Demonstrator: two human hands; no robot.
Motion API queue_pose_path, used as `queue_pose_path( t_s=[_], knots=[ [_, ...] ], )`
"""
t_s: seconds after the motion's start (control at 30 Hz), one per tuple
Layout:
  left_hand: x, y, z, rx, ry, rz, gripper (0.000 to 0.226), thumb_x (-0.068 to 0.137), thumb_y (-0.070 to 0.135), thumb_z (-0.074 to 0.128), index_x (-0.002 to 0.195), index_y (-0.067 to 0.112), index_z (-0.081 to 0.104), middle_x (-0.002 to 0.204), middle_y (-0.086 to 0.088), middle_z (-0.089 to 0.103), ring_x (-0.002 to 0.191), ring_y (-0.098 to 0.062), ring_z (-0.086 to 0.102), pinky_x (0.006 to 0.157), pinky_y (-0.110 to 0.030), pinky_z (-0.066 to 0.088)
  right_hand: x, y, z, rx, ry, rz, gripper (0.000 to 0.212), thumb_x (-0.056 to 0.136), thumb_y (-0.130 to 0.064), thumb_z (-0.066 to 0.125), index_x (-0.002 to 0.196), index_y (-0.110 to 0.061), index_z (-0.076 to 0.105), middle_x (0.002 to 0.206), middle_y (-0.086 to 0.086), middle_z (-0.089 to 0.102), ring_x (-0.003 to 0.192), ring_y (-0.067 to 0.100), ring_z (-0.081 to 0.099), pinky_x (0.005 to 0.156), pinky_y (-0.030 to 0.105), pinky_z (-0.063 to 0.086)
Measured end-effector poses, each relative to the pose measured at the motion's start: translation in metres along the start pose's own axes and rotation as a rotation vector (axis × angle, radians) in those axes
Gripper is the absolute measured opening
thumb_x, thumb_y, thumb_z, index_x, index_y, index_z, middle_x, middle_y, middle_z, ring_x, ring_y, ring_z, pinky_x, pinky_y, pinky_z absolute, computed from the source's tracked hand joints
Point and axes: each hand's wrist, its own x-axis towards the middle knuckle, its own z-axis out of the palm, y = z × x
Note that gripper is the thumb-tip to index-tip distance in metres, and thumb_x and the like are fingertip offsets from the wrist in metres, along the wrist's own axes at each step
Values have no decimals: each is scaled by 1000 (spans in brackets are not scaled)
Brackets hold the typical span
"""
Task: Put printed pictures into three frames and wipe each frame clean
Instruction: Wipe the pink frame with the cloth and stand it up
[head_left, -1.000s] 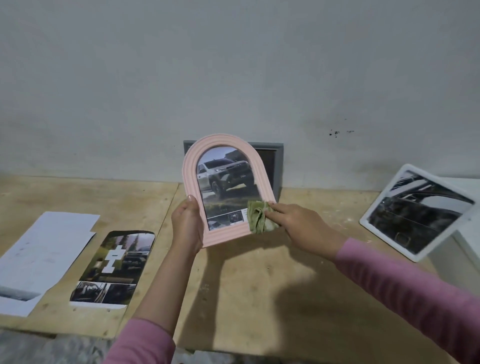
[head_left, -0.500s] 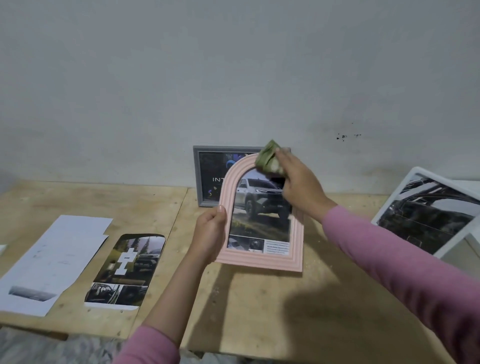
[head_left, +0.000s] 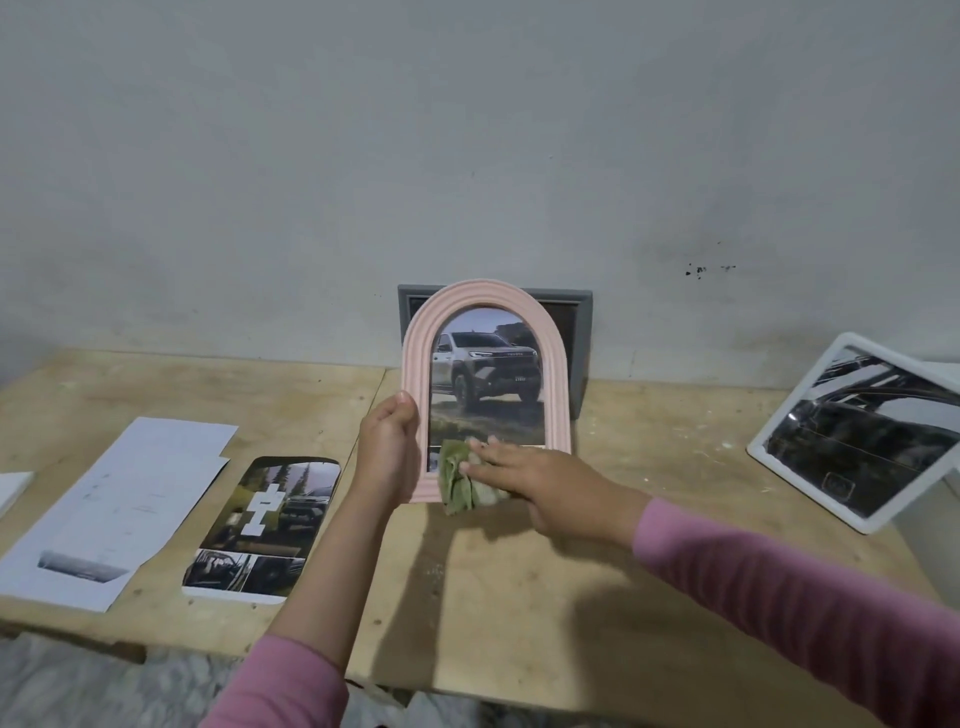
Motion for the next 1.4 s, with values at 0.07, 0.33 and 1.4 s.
queue_pose_path(
  t_s=[0.07,0.33,1.4],
  knots=[
    [-2,2,-1,23,11,-2,44,101,10,42,59,17,29,49,14,28,47,-3,26,50,-18,25,-3,5,-15,94,25,82,67,70,-2,41,133,-24,54,138,3,54,119,17,56,95,30,48],
    [-17,0,2,108,-50,-67,36,100,12,41,65,11,43,60,3,43,61,-13,39,59,-21,36,4,31,-75,428,888,534,54,82,-4,41,134,-14,51,116,10,63,94,14,62,84,20,49],
    [-33,-3,-10,-493,21,-276,98,75,86,24,109,4,65,99,-15,72,90,-29,71,90,-43,51,50,-39,-14,254,115,-11,69,68,18,38,125,-13,60,146,2,43,139,19,33,116,47,4]
  ],
)
